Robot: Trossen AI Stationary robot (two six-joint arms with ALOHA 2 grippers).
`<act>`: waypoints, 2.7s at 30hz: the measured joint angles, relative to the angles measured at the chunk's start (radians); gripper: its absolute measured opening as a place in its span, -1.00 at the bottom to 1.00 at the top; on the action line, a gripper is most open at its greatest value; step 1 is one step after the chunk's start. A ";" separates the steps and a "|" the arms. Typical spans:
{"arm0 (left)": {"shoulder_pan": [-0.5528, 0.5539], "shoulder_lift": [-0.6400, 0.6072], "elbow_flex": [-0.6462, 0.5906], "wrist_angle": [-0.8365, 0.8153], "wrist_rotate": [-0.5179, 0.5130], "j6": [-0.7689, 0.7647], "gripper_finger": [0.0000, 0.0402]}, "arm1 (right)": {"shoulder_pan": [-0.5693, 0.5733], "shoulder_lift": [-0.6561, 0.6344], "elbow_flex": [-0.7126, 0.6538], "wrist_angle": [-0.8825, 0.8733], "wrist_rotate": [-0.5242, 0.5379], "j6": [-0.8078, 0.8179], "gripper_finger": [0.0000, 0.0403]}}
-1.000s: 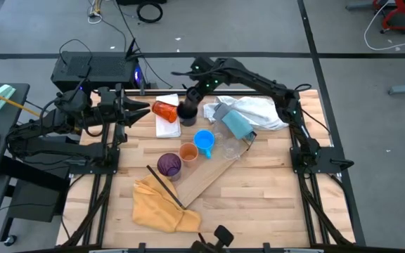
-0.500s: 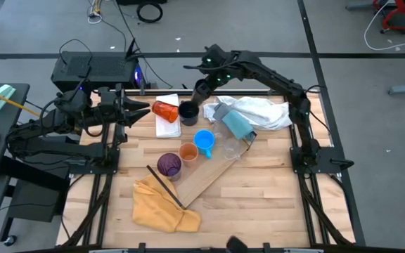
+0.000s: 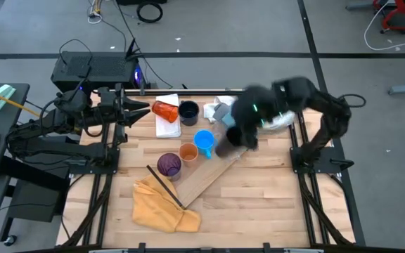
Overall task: Stack small to large cups/mugs on shelf
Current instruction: Remove the black cup from the dark blue mug, then put the dark blue mug on the shelf
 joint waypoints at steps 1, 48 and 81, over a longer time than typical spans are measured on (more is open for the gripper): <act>0.000 0.000 0.000 0.000 0.000 0.000 -0.52 | 0.041 -0.014 -0.030 0.002 0.006 0.026 -0.99; 0.000 0.000 0.000 0.008 0.000 -0.006 -0.50 | 0.453 -0.149 -1.093 0.510 0.039 0.755 -0.43; 0.000 0.000 0.000 0.008 0.000 0.000 -0.51 | -0.387 -0.055 -0.617 0.920 -0.008 0.253 -0.26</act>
